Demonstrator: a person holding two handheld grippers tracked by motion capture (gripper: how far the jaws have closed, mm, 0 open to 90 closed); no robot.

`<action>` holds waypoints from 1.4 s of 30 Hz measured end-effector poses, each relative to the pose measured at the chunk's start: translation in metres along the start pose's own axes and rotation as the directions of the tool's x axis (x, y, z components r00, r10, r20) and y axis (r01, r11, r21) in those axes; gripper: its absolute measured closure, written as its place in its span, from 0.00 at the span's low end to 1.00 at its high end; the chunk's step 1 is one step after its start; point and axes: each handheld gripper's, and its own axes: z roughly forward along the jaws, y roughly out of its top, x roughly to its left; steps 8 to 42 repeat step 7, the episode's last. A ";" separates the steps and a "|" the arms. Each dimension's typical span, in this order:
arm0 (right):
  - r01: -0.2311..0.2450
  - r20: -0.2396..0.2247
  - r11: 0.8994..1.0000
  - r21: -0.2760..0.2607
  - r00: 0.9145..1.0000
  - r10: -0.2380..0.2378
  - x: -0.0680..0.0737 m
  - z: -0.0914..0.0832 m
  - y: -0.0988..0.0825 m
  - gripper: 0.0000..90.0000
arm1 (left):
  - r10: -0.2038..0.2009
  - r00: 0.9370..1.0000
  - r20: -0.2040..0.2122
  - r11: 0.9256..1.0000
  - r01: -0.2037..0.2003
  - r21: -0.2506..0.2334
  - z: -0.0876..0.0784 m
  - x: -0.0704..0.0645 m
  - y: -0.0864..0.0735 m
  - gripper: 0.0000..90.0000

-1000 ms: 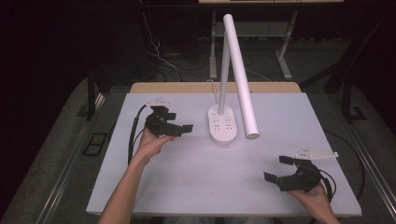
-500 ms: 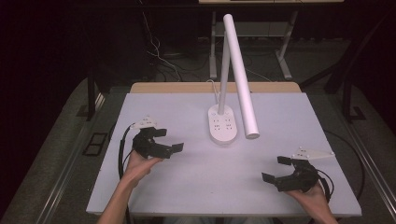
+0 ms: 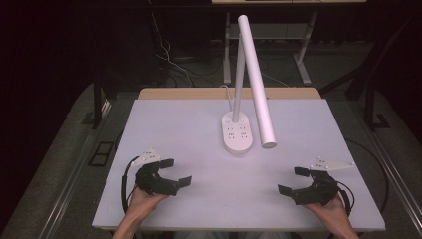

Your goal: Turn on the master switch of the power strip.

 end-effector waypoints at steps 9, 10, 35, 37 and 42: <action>-0.003 -0.001 1.000 -0.005 1.000 0.003 0.000 0.000 0.000 0.01 | 0.001 1.000 0.002 1.000 -0.001 0.007 0.004 -0.003 -0.011 0.00; -0.003 -0.001 1.000 -0.005 1.000 0.003 0.000 0.000 0.000 0.01 | 0.001 1.000 0.002 1.000 -0.001 0.007 0.004 -0.003 -0.011 0.00; -0.003 -0.001 1.000 -0.005 1.000 0.003 0.000 0.000 0.000 0.01 | 0.001 1.000 0.002 1.000 -0.001 0.007 0.004 -0.003 -0.011 0.00; -0.003 -0.001 1.000 -0.005 1.000 0.003 0.000 0.000 0.000 0.01 | 0.001 1.000 0.002 1.000 -0.001 0.007 0.004 -0.003 -0.011 0.00; -0.003 -0.001 1.000 -0.005 1.000 0.003 0.000 0.000 0.000 0.01 | 0.001 1.000 0.002 1.000 -0.001 0.007 0.004 -0.003 -0.011 0.00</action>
